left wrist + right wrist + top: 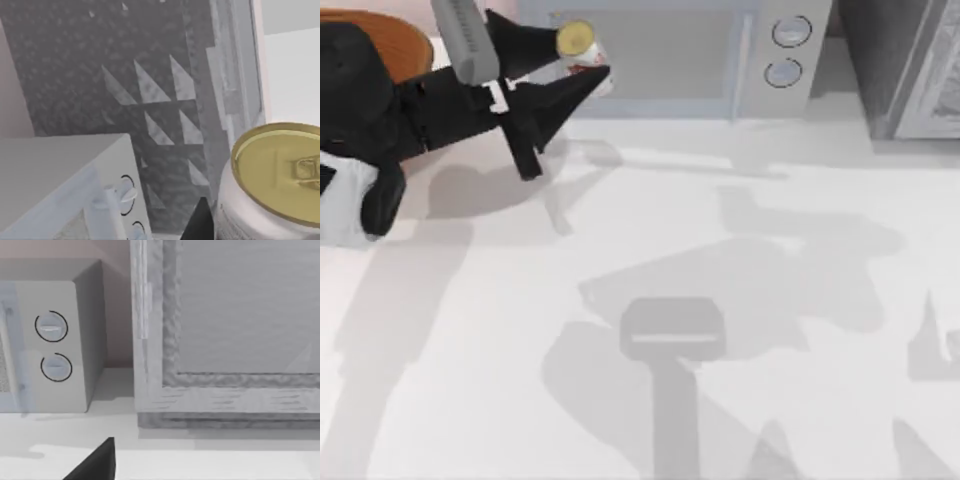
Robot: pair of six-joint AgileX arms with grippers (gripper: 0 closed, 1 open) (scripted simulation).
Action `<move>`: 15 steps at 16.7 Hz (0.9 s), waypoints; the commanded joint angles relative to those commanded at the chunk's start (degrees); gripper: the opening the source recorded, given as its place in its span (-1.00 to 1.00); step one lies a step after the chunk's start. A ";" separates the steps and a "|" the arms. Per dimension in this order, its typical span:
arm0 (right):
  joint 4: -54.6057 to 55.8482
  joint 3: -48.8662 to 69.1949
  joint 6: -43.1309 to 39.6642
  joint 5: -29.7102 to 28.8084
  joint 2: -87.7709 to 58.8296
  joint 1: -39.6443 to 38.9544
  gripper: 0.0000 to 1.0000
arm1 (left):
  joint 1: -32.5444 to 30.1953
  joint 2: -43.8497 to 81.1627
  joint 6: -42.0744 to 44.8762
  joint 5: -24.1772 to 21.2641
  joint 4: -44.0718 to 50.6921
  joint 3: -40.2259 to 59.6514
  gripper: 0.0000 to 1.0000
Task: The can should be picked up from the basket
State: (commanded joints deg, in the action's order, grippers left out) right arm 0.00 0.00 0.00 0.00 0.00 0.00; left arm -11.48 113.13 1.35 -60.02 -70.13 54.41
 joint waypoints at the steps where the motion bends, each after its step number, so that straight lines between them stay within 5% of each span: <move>1: 0.00 0.00 0.00 0.00 0.00 0.00 1.00 | -0.31 2.38 0.08 -1.26 -0.96 0.83 -1.00; 15: 0.00 0.00 0.00 0.00 0.00 0.00 1.00 | -4.26 31.04 0.87 -16.94 -8.74 8.93 -1.00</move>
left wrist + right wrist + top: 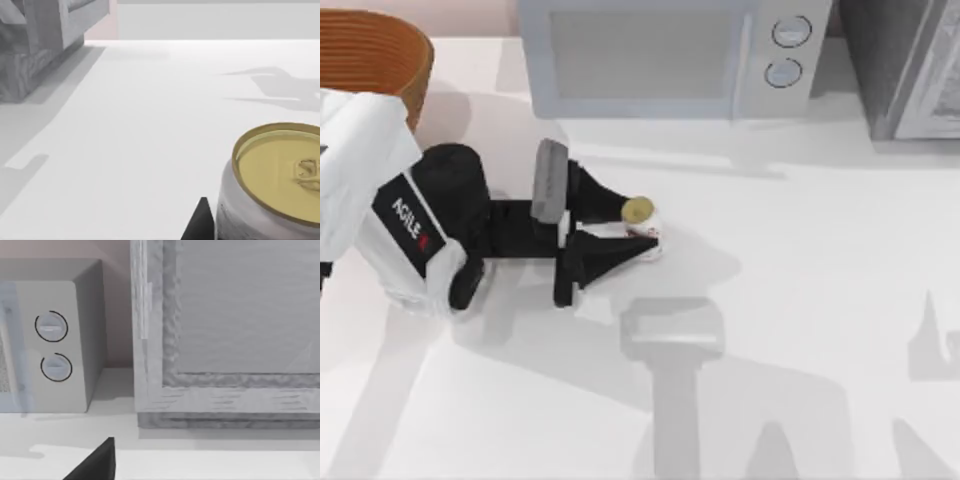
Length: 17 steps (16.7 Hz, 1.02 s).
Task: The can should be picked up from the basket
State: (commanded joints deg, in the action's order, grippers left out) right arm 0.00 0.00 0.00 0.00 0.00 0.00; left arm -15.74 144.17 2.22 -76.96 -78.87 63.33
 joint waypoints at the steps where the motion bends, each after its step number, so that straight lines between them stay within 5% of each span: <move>1: 0.00 0.00 0.00 0.00 0.00 0.00 1.00 | -0.02 0.13 0.00 -0.07 0.05 -0.01 -1.00; 7: 0.00 0.00 0.00 0.00 0.00 0.00 1.00 | -0.02 0.13 0.00 -0.07 0.05 -0.01 -1.00; 17: 0.00 0.00 0.00 0.00 0.00 0.00 1.00 | -0.02 0.13 0.00 -0.07 0.05 -0.01 0.51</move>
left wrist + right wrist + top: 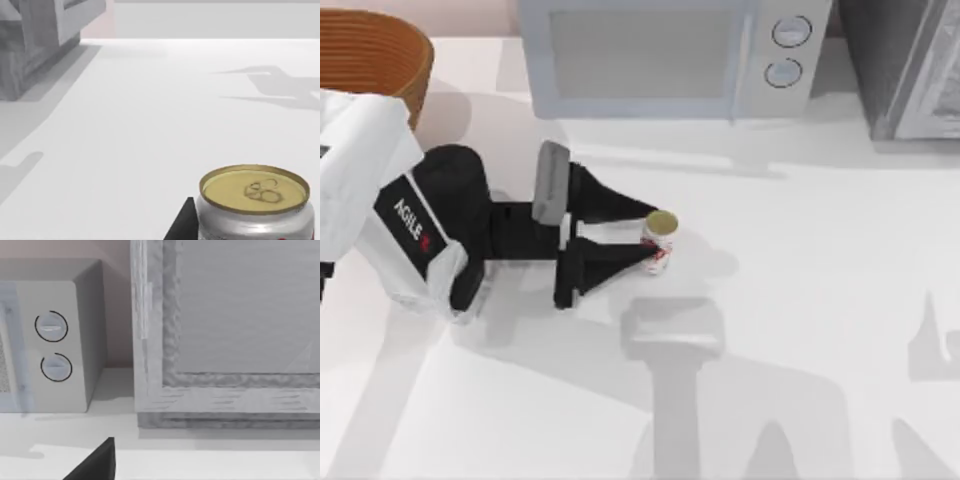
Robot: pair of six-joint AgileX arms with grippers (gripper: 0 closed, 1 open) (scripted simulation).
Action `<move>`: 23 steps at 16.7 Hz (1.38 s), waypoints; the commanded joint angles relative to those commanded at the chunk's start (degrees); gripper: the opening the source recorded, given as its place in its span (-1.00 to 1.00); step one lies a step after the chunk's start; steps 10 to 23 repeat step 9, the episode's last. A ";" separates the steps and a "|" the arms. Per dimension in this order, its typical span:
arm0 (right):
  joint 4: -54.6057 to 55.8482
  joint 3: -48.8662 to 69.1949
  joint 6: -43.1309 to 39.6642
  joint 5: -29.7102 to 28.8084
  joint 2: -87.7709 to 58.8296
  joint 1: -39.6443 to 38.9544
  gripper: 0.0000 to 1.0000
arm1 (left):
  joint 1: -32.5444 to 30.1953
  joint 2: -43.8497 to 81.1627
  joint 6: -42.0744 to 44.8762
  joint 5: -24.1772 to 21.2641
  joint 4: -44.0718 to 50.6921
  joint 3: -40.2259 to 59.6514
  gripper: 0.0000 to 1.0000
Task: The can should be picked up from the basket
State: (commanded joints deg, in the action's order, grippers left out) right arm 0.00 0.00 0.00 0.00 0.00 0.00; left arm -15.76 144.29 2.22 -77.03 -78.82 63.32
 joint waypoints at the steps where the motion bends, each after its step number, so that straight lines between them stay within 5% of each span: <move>1: 0.00 0.00 0.00 0.00 0.00 0.00 1.00 | 0.00 0.00 0.00 0.00 0.00 0.00 0.66; 4: 0.00 0.00 0.00 0.00 0.00 0.00 1.00 | 0.00 0.00 0.00 0.00 0.00 0.00 1.00; 23: 0.00 0.00 0.00 0.00 0.00 0.00 1.00 | 0.00 0.00 0.00 0.00 0.00 0.00 1.00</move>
